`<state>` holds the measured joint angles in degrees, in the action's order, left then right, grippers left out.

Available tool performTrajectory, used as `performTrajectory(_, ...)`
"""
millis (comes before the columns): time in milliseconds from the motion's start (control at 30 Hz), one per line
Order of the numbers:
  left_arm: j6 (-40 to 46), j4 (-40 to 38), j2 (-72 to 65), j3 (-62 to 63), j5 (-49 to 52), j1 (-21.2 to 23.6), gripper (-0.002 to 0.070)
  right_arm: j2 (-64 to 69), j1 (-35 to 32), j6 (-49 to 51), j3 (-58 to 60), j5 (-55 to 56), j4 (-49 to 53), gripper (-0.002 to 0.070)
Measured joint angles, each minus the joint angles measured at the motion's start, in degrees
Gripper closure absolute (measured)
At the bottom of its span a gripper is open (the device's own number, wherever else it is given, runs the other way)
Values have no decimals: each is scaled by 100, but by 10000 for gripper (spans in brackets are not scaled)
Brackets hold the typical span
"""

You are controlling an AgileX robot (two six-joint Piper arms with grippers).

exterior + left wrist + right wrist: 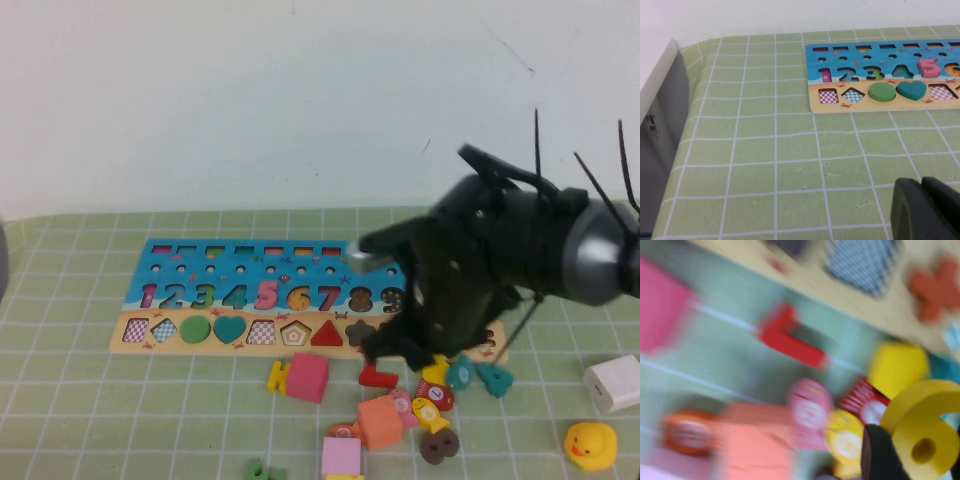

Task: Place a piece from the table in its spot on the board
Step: Place the "number 6" into the hole of the number 6

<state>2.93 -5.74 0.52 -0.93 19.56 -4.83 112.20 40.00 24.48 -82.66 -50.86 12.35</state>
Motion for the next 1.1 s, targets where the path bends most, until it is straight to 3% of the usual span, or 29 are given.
performTrajectory(700, 0, 0, 0, 0, 0, 0, 676, 2798, 131, -669, -4757, -1399, -905, 405)
performTrajectory(1100, 0, 0, 0, 0, 0, 0, 676, 3453, 131, -396, -5547, -1384, -1133, 405)
